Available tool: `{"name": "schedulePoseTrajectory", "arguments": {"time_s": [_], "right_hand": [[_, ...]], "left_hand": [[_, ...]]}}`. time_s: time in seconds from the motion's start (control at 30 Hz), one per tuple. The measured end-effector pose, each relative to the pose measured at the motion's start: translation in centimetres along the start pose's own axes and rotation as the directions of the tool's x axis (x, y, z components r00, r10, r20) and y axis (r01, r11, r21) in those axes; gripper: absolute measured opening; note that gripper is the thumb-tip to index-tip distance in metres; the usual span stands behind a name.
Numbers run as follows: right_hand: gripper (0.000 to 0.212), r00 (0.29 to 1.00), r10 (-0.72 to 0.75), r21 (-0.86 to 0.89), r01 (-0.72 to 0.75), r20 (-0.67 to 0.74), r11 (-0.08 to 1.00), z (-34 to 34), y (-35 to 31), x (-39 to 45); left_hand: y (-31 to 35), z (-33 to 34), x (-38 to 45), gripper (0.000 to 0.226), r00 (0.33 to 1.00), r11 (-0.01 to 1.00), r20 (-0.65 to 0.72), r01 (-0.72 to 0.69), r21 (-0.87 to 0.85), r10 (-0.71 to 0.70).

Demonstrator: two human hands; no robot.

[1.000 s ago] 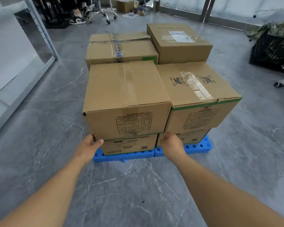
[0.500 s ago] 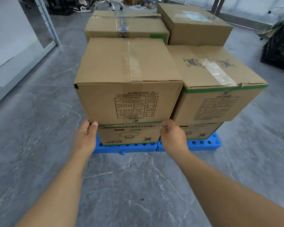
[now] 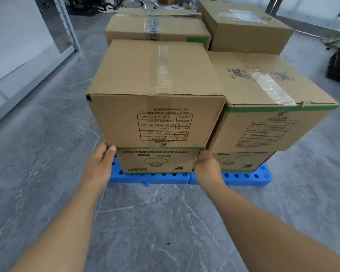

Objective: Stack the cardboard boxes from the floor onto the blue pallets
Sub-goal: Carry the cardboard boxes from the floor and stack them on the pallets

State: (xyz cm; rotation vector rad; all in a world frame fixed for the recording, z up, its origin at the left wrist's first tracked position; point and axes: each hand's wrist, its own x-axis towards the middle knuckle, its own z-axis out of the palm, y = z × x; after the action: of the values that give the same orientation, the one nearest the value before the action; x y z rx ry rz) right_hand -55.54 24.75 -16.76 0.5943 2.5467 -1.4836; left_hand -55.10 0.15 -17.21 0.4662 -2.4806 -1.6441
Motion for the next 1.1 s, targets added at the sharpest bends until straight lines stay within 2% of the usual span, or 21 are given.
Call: {"name": "schedulePoseTrajectory", "arguments": {"time_s": [0.13,0.3,0.4,0.53,0.73,0.9,0.97,1.03,1.1], "right_hand": [[0.037,1.000,-0.017,0.038,0.017,0.016,0.999,0.2,0.0,0.5],[0.016,0.998,-0.065,-0.012,0.065,0.011,0.998,0.2,0.0,0.1],[0.018,0.996,-0.083,0.001,0.083,0.020,0.997,0.0,-0.1,0.0],[0.017,0.991,-0.134,-0.021,0.133,-0.005,0.991,-0.4,-0.2,0.0],[0.023,0.980,-0.190,-0.098,0.183,-0.063,0.978,-0.9,-0.4,0.2],[0.018,0.982,-0.185,-0.130,0.179,-0.037,0.975,-1.0,-0.6,0.2],[0.025,0.983,-0.185,-0.159,0.179,-0.021,0.971,-1.2,-0.5,-0.2],[0.035,0.984,-0.179,-0.210,0.173,-0.010,0.962,-1.8,-0.1,-0.9],[0.026,0.982,-0.186,-0.275,0.183,0.014,0.944,-2.9,0.9,-1.7]], "left_hand": [[-0.7,-0.3,0.7,0.028,0.999,0.996,0.019,0.036,-0.081,-0.034],[-0.9,-0.9,0.9,0.034,0.999,0.996,-0.018,0.028,-0.086,-0.029],[-0.8,-0.9,0.9,0.030,0.999,0.994,-0.021,0.034,-0.102,-0.037],[-1.0,-0.8,1.0,0.043,1.000,0.994,-0.024,0.005,-0.111,-0.007],[-1.0,-0.3,1.1,0.047,0.998,0.995,-0.048,0.026,-0.092,-0.030],[-0.9,-0.3,1.0,0.036,0.999,0.999,-0.038,0.018,-0.041,-0.019],[-0.8,-0.4,1.0,0.027,0.999,0.998,-0.041,0.030,-0.051,-0.032],[-0.7,-0.3,0.6,0.042,0.997,0.995,-0.058,0.054,-0.086,-0.059],[-0.7,0.5,-0.3,0.056,0.978,0.982,-0.144,0.131,-0.138,-0.151]]}}
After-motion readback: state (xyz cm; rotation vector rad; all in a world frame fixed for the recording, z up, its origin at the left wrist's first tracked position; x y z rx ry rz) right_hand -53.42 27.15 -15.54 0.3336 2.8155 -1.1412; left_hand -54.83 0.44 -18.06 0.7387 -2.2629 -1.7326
